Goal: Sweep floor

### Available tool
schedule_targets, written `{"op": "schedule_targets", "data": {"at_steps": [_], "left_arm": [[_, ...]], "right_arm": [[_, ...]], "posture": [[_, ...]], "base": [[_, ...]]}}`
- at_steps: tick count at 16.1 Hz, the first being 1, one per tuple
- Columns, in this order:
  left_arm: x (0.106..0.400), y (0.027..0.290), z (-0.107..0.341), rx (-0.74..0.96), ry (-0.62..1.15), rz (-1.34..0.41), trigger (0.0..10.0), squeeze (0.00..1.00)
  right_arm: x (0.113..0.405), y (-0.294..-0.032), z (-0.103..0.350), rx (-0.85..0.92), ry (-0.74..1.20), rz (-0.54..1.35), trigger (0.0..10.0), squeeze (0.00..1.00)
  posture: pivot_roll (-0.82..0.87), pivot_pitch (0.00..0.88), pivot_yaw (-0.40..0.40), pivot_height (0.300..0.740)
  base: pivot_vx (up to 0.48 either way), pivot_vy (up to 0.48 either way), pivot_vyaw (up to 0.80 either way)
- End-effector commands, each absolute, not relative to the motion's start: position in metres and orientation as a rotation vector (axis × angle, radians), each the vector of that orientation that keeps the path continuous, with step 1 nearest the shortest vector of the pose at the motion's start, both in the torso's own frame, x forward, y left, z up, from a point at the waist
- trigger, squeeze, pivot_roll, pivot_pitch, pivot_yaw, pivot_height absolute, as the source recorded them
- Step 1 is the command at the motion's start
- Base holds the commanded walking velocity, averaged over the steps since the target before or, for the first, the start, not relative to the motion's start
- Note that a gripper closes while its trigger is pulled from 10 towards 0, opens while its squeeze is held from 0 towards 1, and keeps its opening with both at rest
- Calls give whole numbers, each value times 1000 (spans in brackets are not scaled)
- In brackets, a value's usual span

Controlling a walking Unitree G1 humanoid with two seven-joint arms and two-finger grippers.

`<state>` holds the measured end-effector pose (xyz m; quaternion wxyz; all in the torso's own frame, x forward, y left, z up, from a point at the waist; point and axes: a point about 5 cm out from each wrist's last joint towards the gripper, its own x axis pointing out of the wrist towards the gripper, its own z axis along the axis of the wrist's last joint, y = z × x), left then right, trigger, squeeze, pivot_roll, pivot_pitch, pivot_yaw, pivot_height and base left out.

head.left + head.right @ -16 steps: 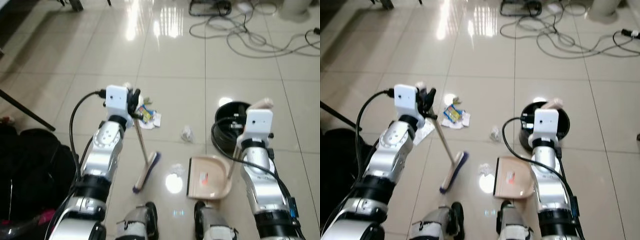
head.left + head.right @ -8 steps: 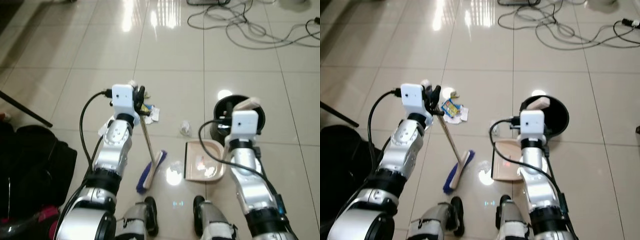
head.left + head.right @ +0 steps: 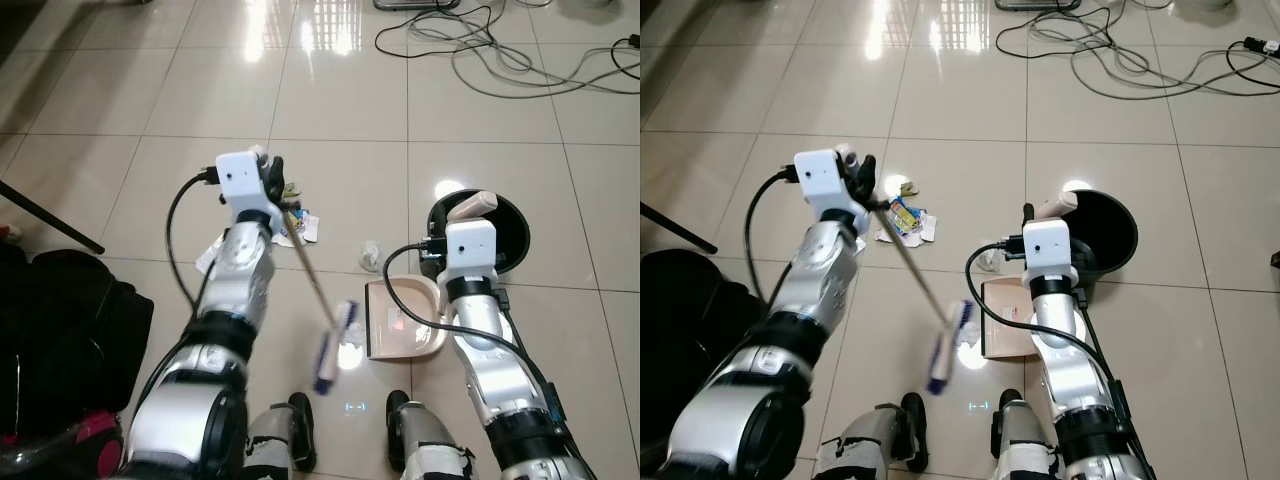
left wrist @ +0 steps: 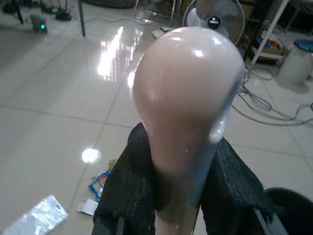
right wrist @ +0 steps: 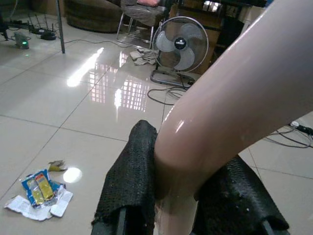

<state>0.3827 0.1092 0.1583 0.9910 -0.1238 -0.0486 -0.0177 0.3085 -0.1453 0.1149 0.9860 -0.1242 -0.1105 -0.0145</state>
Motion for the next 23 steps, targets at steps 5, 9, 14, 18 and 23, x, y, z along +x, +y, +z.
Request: {"op": "schedule_targets", "data": {"at_steps": [5,9,14,18,23], "left_arm": [[392,100,175,-409,-117,-9,10000,0],[398,89,196,-400,-182,-79,10000,0],[401,99,220,-214,-277,-204,10000,0],[401,134,231,-109,-329,-227,10000,0],[388,194,234,-111,-352,-111,10000,0]], "right_arm": [[302,-161,104,-162,-144,-101,10000,0],[306,-156,103,-113,-123,-111,10000,0],[313,-152,110,-84,-135,-99,10000,0],[319,-151,115,-52,-135,-97,10000,0],[317,-147,138,-11,-159,-82,10000,0]], "posture": [[18,304,107,740],[18,283,100,740],[26,256,97,740],[45,227,83,740],[36,170,61,740]], "base": [[0,0,0],[0,0,0],[0,0,0],[0,0,0],[0,0,0]]}}
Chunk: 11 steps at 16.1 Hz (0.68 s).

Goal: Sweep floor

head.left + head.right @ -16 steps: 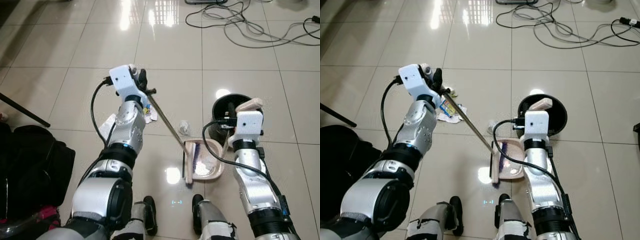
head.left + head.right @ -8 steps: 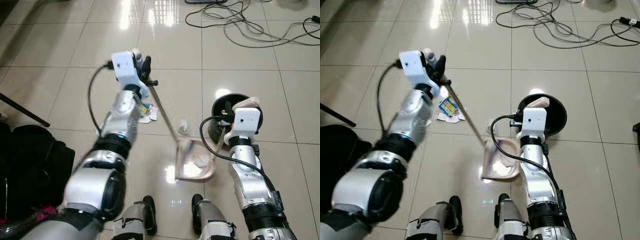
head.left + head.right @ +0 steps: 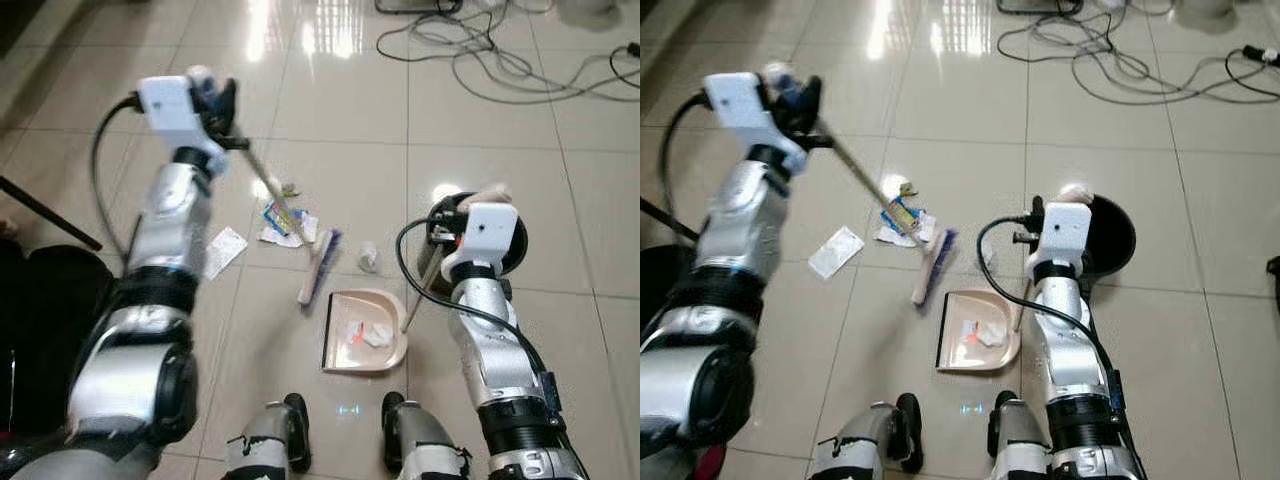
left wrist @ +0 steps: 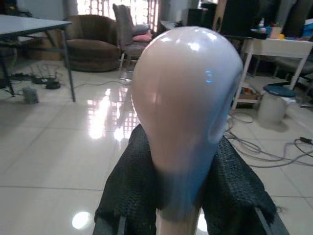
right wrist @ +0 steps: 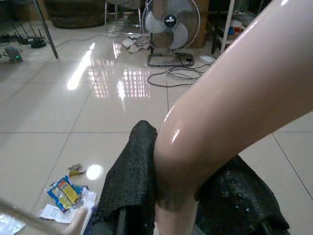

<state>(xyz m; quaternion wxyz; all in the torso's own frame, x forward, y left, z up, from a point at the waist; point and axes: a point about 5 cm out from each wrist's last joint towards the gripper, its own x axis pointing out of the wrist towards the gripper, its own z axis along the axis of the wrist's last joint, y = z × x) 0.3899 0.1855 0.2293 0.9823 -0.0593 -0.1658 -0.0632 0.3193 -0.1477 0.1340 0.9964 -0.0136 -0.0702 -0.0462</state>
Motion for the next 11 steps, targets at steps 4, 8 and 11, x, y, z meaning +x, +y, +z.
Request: {"op": "schedule_targets", "data": {"at_steps": [4,8,11], "left_arm": [[355,241,204,58,-245,-23,10000,0],[324,243,166,116,-121,-21,10000,0],[303,216,135,158,-1,-113,10000,0]], "right_arm": [[311,-143,180,5,-173,-16,10000,0],[310,-140,228,7,-234,31,10000,0],[303,-142,261,-16,-272,79,10000,0]], "posture": [[-6,123,50,740],[-33,74,45,740],[-20,59,31,740]], "base": [[0,0,0],[0,0,0],[0,0,0]]}}
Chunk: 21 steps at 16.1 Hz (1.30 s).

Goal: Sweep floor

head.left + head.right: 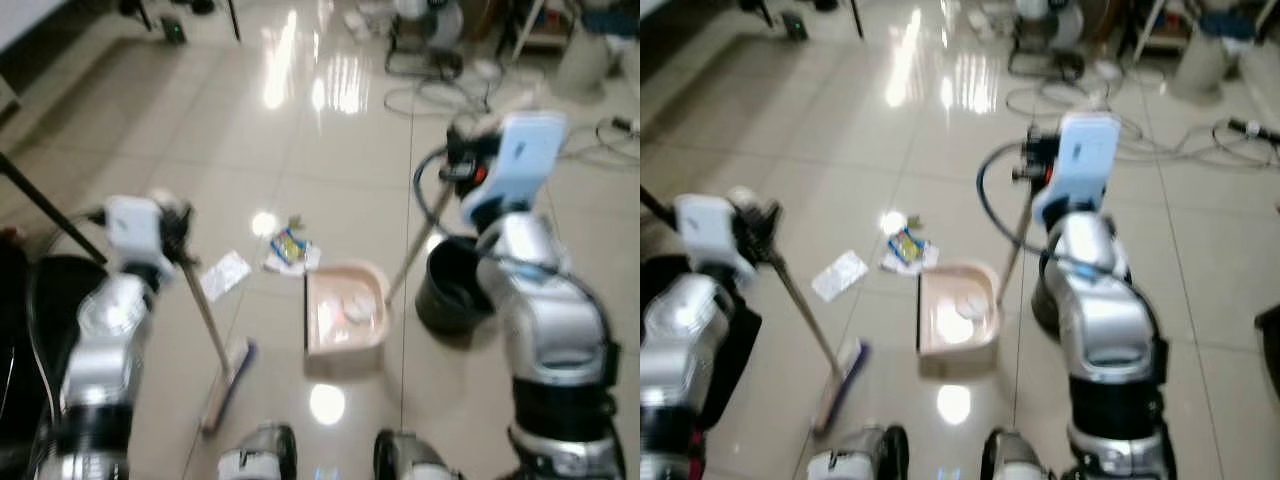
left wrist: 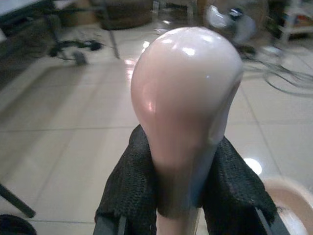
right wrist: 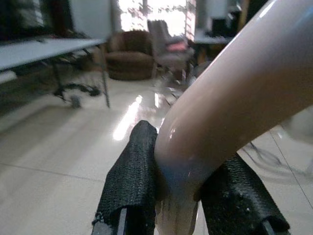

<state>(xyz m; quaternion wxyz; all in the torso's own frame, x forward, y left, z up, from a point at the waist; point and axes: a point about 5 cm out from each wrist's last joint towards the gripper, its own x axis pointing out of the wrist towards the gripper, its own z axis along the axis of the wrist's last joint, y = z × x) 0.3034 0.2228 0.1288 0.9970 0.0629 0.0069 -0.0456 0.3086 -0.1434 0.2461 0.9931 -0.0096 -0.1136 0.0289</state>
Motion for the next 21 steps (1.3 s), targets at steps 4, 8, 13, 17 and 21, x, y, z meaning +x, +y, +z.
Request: {"op": "schedule_targets", "data": {"at_steps": [4,8,13,17,21], "left_arm": [[292,190,140,142,-32,-181,10000,0],[296,177,146,191,-24,-216,10000,0],[295,163,148,165,-16,-246,10000,0],[297,160,148,150,-12,-246,10000,0],[296,161,146,72,44,-254,10000,0]], "right_arm": [[297,-146,280,-28,-280,73,10000,0],[287,-157,291,37,-292,6,10000,0],[279,-172,300,39,-291,-54,10000,0],[277,-175,313,-4,-288,-59,10000,0],[276,-183,324,25,-298,-89,10000,0]], "posture": [[-23,58,41,740],[-41,57,64,740],[-61,54,73,740],[-70,61,68,740],[-73,66,69,740]], "base": [[0,0,0],[0,-331,0],[0,-480,0],[0,-480,0],[0,0,0]]}}
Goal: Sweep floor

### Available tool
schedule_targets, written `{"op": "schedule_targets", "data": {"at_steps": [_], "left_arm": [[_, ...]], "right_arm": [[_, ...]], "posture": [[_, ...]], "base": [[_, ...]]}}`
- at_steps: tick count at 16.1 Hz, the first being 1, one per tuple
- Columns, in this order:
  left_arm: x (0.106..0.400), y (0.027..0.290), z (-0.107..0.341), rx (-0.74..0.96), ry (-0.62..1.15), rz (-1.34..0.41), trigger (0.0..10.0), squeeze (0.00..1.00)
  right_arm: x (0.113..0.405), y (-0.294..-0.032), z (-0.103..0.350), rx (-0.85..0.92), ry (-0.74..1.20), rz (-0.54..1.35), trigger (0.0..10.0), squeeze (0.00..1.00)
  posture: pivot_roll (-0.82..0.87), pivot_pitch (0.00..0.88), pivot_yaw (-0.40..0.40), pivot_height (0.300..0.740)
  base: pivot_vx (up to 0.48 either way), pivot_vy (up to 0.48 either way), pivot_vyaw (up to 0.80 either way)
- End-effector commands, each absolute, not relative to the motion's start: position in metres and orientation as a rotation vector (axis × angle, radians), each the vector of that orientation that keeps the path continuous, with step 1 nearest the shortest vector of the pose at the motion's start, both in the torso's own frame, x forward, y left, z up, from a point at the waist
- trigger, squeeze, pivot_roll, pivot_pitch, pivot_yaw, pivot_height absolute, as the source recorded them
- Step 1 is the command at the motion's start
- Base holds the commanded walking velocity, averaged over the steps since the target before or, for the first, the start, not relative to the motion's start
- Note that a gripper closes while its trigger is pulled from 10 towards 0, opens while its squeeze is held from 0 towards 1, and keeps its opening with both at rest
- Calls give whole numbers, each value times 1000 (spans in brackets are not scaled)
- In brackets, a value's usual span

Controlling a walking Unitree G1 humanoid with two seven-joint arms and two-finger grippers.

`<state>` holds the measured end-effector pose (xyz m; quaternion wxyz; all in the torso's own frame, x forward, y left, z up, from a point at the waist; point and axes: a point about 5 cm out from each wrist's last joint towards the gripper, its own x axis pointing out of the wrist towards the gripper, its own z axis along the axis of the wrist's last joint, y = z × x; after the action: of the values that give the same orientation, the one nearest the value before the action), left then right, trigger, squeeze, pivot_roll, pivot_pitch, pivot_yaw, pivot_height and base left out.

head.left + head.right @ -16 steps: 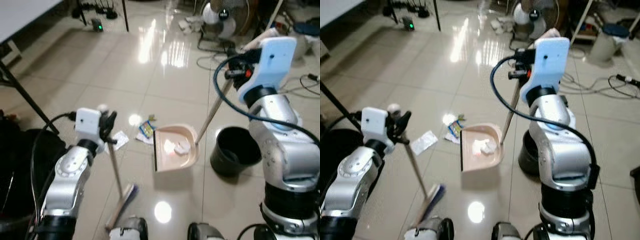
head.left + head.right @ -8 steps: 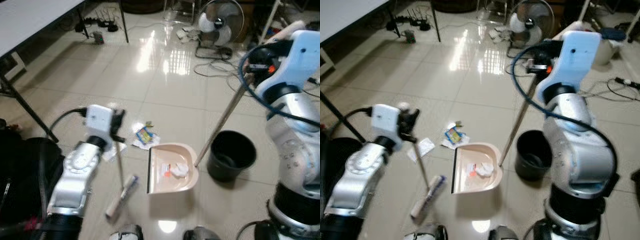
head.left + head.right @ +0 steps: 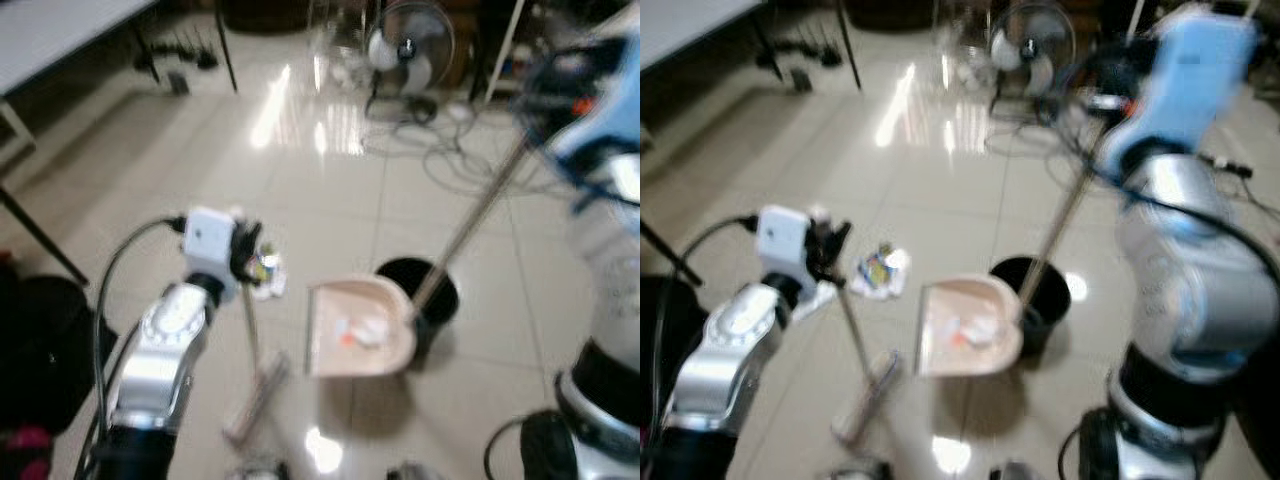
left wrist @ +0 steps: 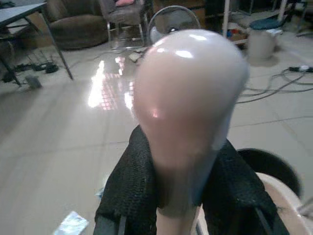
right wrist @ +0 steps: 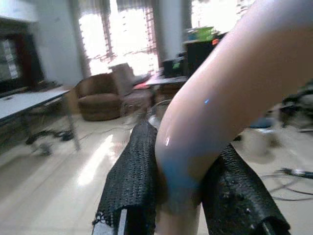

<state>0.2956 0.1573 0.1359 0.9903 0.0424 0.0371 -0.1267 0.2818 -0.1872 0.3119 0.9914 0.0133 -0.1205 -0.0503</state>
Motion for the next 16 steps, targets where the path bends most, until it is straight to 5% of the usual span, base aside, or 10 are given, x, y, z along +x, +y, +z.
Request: {"op": "schedule_targets", "data": {"at_steps": [1,8,12,16], "left_arm": [[297,162,147,93,35,-251,10000,0],[299,165,150,142,2,-235,10000,0],[299,163,150,140,-4,-248,10000,0],[301,163,151,142,-9,-250,10000,0]], "right_arm": [[276,-185,325,25,-297,-96,10000,0],[274,-190,323,50,-271,-119,10000,0],[274,-190,321,65,-260,-120,10000,0],[274,-191,321,55,-261,-121,10000,0]], "posture": [[-74,67,69,740],[-79,73,69,740],[-78,74,67,740],[-77,76,70,740]], "base": [[0,480,0],[0,69,0],[329,0,-705],[378,0,0]]}}
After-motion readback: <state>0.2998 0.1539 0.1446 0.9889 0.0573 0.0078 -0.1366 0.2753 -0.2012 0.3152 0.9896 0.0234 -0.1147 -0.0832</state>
